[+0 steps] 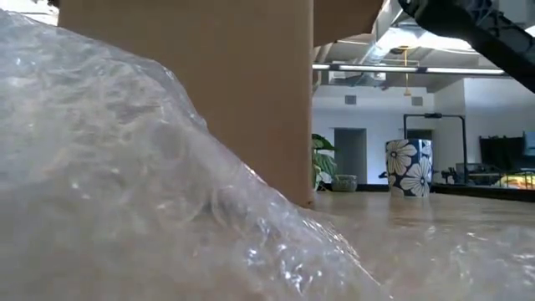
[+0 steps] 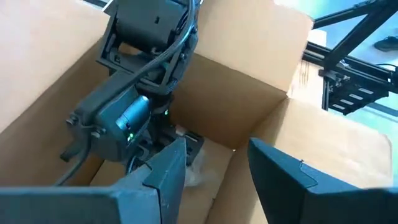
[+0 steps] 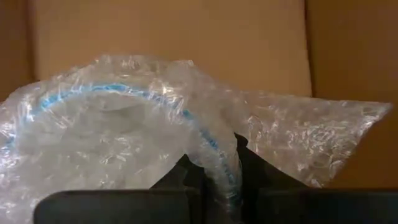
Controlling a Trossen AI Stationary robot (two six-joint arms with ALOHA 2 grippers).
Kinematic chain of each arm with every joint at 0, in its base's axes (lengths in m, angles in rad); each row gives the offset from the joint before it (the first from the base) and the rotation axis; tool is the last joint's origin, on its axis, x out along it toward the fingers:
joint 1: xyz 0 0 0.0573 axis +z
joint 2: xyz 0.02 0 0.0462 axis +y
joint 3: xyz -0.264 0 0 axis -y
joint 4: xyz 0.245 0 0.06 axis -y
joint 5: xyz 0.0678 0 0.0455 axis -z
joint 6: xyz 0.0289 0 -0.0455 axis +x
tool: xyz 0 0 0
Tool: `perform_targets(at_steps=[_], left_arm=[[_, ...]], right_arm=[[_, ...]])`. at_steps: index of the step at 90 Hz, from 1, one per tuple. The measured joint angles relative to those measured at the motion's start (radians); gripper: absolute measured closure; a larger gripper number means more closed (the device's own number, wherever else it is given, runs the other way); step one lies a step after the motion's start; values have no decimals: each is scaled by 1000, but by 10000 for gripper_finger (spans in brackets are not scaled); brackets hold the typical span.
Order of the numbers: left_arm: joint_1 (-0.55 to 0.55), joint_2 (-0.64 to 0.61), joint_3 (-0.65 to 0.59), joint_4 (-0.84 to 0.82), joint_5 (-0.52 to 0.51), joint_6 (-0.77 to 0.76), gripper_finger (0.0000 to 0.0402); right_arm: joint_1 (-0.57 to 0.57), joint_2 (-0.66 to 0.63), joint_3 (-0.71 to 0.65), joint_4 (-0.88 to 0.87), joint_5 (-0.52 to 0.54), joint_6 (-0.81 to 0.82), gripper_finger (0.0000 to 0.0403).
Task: Wrap mug
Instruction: Put the wrapped green mug into the box
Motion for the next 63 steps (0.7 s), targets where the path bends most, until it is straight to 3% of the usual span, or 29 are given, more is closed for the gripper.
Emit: perform_targets(at_steps=[18, 39, 63], left_arm=[[0, 0, 0, 0, 0, 2, 248], [-21, 0, 0, 1, -5, 29, 248], [-62, 0, 0, 2, -33, 29, 248]], right_arm=[[-6, -10, 4, -140, 53, 10, 380], [-25, -10, 4, -230, 225, 31, 378], [-78, -10, 4, -238, 219, 8, 360]])
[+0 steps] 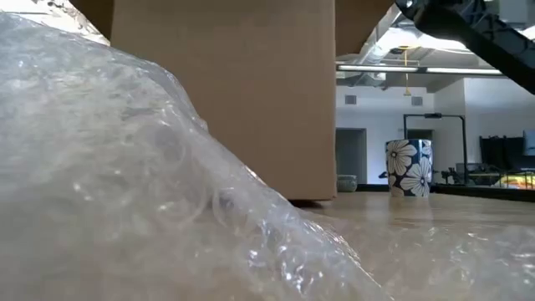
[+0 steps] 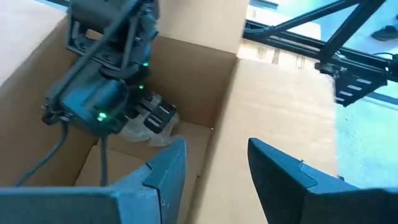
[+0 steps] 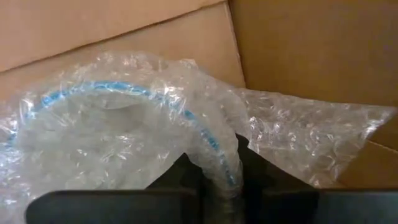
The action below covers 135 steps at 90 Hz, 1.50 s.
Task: Wrap mug
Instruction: Put the wrapped green mug into the box, then adjust the box on the table
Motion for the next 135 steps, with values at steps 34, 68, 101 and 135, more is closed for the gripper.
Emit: perform_targets(at_steps=[34, 68, 101, 135], left_arm=[[-14, 0, 0, 0, -5, 10, 248], [-14, 0, 0, 0, -5, 29, 248], [26, 22, -27, 1, 80, 61, 255], [312, 156, -100, 55, 515, 411, 287]], right_arm=[[-49, 0, 0, 31, -10, -23, 259], [-55, -140, 0, 119, -34, -27, 158], [-31, -432, 0, 187, -42, -56, 173], [21, -784, 0, 135, -132, -30, 190]])
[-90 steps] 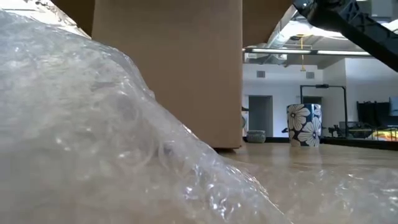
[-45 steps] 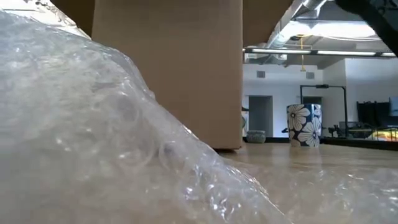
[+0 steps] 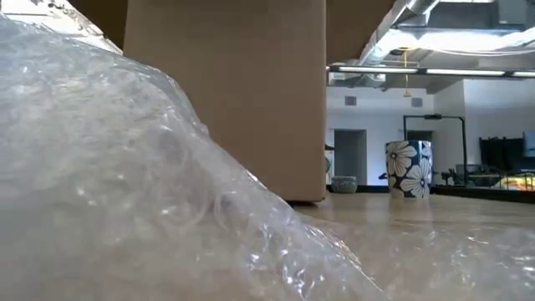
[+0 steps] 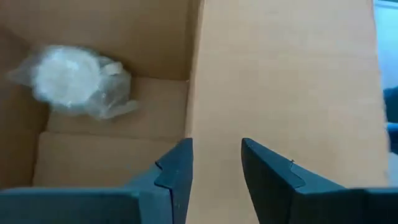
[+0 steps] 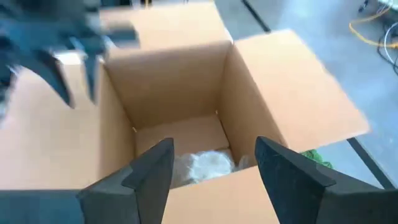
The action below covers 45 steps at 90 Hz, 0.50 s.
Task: Wrap mug
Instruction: Adjust the box on the table
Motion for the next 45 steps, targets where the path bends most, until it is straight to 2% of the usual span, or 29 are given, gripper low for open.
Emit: perform_targets(at_steps=[17, 33, 45], left_arm=[[68, 74, 0, -4, 149, 111, 286], [72, 142, 1, -59, 129, 179, 285], [65, 170, 1, -67, 114, 171, 285]], right_arm=[[19, -67, 0, -28, 0, 32, 195], [45, -76, 0, -49, 0, 31, 202], [60, -64, -1, -75, 0, 16, 207]])
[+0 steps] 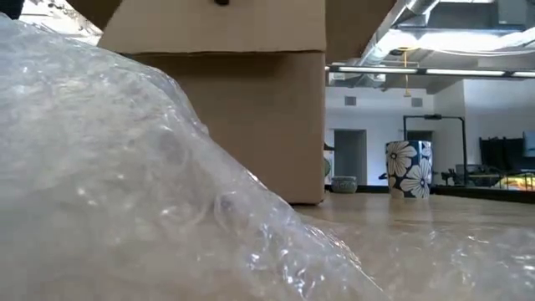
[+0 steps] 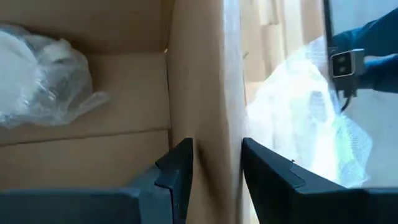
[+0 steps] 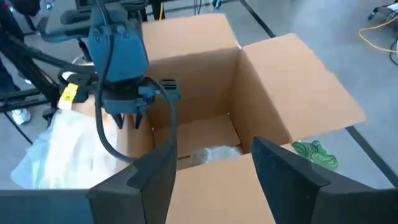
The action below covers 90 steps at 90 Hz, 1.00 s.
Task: Wrap mug
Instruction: Adjust the box on the table
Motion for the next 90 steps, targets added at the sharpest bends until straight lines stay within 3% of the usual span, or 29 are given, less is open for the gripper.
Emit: perform_targets(at_steps=[10, 20, 39, 62, 90], left_arm=[[-5, 0, 0, -18, -27, -27, 285], [-13, 0, 0, -61, -135, -41, 292], [9, 0, 0, -134, -193, -93, 387], [34, -3, 1, -185, -212, -199, 397], [54, -21, -3, -182, -224, -218, 399]], right_arm=[[12, 10, -9, 0, 0, -9, 212], [12, 19, -9, 1, 0, -24, 216], [12, 33, -9, 2, -3, -34, 223], [16, 39, -9, 2, -5, -40, 223], [41, 40, -9, 2, -37, -38, 223]])
